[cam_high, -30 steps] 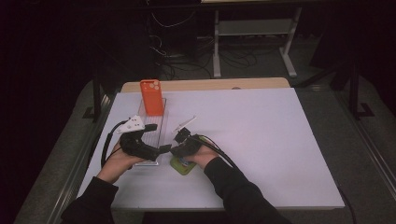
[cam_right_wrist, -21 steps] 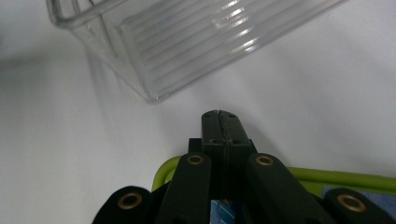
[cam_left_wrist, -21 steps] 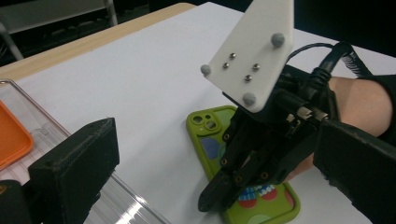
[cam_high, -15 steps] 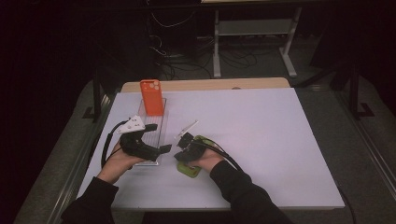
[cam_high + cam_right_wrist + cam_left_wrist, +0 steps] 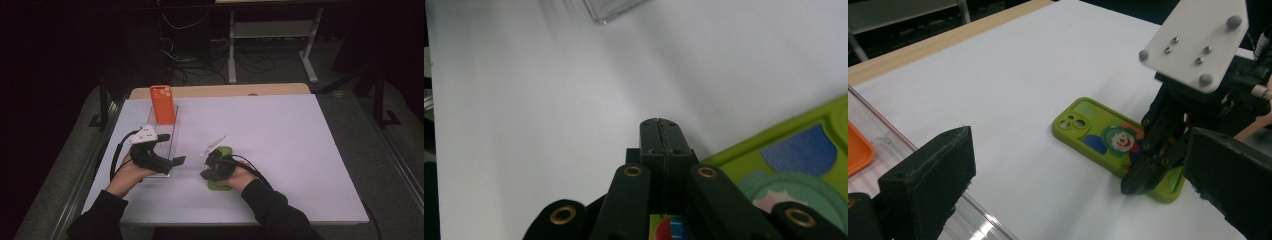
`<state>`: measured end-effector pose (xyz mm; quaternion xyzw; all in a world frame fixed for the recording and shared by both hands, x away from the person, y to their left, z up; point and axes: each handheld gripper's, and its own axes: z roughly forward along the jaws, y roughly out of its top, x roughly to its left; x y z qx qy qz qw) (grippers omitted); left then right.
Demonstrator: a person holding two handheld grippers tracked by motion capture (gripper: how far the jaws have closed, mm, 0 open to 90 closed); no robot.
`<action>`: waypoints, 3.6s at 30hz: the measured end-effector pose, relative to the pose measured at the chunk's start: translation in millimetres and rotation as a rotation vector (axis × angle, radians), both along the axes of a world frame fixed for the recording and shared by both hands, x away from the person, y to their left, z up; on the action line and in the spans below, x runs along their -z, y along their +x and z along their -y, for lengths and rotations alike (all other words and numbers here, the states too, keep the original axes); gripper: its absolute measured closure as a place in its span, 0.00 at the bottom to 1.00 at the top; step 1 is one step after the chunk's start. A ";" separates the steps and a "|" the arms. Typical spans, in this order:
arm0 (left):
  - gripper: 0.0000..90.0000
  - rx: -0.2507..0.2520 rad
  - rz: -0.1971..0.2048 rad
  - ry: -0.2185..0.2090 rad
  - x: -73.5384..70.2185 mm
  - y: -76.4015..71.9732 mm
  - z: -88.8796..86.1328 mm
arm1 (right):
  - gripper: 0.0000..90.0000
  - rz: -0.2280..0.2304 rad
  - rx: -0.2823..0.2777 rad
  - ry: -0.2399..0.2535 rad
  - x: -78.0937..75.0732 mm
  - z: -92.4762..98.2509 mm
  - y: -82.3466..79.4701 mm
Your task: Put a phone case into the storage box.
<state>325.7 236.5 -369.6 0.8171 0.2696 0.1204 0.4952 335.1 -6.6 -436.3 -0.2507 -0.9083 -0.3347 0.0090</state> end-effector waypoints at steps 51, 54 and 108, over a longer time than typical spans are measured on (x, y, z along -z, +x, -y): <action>0.00 0.091 -0.009 0.004 16.0 -6.4 17.6 | 0.09 0.208 0.398 0.127 -31.7 181.9 -42.0; 0.00 0.084 -0.007 -0.002 16.1 -6.7 18.5 | 0.05 0.199 0.412 0.142 -28.0 190.6 -46.9; 0.00 0.099 -0.006 -0.019 15.4 -7.7 19.3 | 0.04 0.066 0.431 -0.020 -26.2 83.4 1.4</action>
